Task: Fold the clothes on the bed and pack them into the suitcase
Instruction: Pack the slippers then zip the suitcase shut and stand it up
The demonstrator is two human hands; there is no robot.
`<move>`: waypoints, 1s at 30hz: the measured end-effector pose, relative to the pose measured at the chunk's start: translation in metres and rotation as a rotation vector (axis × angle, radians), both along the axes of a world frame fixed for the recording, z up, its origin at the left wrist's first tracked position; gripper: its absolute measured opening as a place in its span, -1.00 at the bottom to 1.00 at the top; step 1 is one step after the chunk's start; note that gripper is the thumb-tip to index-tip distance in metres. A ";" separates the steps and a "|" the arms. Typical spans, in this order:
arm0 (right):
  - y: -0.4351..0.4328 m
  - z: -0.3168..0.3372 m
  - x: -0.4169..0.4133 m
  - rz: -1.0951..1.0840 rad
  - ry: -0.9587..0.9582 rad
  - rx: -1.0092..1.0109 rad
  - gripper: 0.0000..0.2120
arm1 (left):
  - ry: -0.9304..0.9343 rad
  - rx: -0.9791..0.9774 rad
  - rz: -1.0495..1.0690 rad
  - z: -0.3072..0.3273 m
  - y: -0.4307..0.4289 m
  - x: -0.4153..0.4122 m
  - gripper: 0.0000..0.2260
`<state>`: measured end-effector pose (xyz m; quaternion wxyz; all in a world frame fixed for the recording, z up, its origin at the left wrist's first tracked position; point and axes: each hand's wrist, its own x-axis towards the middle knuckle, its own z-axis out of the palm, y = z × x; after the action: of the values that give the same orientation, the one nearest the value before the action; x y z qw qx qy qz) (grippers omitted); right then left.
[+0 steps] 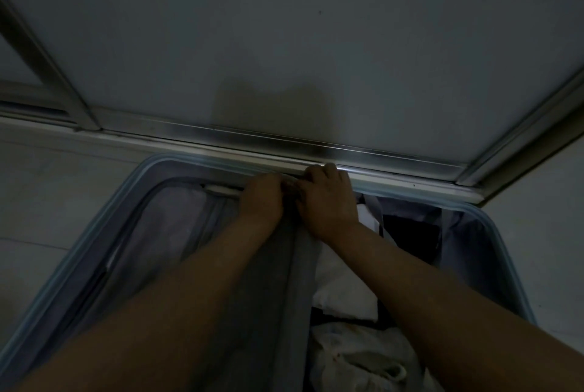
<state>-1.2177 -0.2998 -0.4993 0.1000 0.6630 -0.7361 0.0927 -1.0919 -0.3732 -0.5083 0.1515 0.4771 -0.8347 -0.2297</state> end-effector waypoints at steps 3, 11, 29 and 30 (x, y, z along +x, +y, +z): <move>-0.009 0.004 0.005 0.038 0.093 0.027 -0.87 | -0.173 0.100 0.061 0.007 -0.031 0.021 -0.79; -0.050 0.005 0.081 0.190 -0.091 0.236 -0.63 | -0.239 0.166 0.183 0.017 -0.082 0.114 -0.78; -0.130 0.005 0.213 0.207 -0.363 0.277 -0.70 | -0.229 0.208 0.255 0.027 -0.099 0.217 -0.70; -0.133 0.004 0.216 0.195 -0.354 0.276 -0.73 | -0.204 0.192 0.225 0.026 -0.097 0.221 -0.71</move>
<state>-1.0013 -0.4329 -0.4956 -0.1316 0.7116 -0.6805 0.1152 -0.8707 -0.4705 -0.4822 0.0446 0.6006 -0.7613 -0.2401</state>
